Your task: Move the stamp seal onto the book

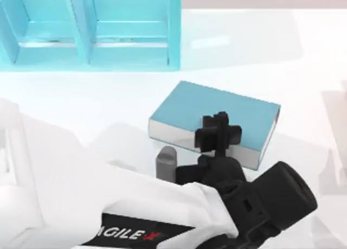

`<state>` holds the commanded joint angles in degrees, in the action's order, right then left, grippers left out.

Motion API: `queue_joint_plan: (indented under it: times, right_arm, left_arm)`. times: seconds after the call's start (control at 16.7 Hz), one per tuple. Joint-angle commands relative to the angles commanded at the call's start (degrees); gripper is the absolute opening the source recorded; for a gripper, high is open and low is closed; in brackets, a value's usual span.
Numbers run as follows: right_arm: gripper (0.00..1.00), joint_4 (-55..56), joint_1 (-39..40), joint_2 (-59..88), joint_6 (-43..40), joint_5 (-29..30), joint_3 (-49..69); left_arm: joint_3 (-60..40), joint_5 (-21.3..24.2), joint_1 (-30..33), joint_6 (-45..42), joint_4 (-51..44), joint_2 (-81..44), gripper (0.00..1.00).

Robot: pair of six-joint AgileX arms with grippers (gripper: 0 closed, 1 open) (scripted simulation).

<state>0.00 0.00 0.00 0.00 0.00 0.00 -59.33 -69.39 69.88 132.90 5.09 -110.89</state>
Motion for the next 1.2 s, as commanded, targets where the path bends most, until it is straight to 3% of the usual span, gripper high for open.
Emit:
queue_joint_plan:
  times: [0.66, 1.2]
  right_arm:
    - [1.0, 0.0, 0.0, 0.0, 0.0, 0.0, 0.0]
    - [1.0, 0.0, 0.0, 0.0, 0.0, 0.0, 0.0]
  left_arm:
    - [0.3, -0.3, 0.5, 1.5, -1.7, 0.0, 0.0]
    - [2.3, -0.2, 0.5, 1.4, 4.8, -4.4, 0.0]
